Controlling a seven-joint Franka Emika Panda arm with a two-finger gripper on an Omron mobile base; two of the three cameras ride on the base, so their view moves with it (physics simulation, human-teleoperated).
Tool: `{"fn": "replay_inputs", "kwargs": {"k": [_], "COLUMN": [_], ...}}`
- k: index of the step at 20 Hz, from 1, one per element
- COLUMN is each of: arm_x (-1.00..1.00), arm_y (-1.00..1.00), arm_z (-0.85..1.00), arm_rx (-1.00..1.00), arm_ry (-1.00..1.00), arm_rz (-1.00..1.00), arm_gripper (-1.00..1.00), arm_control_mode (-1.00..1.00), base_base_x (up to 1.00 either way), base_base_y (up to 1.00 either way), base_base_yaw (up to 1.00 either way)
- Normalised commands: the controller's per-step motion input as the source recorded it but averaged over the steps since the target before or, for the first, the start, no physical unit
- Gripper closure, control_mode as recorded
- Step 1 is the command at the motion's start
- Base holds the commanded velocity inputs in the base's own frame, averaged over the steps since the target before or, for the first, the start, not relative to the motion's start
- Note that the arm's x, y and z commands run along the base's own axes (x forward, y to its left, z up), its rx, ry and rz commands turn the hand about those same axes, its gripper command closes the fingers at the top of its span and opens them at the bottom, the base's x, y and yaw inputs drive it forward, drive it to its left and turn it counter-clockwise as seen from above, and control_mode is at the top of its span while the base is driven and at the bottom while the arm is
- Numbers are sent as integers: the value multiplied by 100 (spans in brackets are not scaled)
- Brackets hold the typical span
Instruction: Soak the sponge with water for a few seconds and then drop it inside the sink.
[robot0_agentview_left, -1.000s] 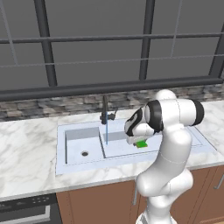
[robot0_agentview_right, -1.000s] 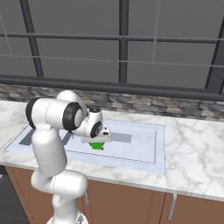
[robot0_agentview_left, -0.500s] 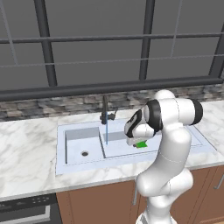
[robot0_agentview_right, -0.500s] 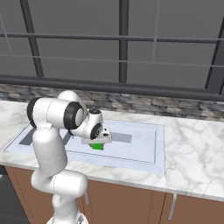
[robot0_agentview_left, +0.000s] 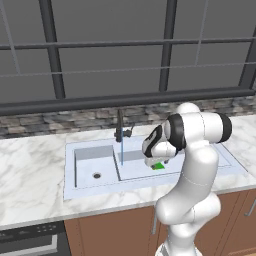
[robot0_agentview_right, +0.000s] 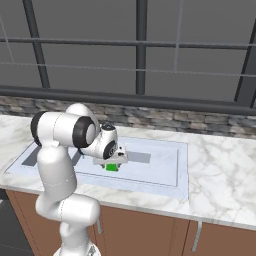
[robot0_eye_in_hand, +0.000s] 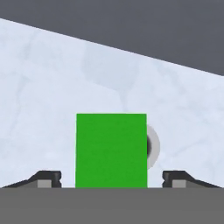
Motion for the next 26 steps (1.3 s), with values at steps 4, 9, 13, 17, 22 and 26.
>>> {"fn": "replay_inputs", "kwargs": {"k": [4, 9, 13, 17, 22, 26], "arm_x": [0, 0, 0, -3, -29, -50], "arm_y": [0, 0, 0, 0, 0, 0], "arm_z": [44, 66, 62, 55, 48, 39], "arm_rx": [0, 0, 0, 0, 0, 1], "arm_ry": [0, 0, 0, 0, 0, 0], "arm_rz": [0, 0, 0, 0, 0, 0], "arm_gripper": [-100, -100, -100, -100, -100, -100], "arm_control_mode": [-100, -100, -100, -100, -100, -100], "base_base_x": [0, 0, 0, 0, 0, 0], "base_base_y": [0, 0, 0, 0, 0, 0], "base_base_yaw": [0, 0, 0, 0, 0, 0]}}
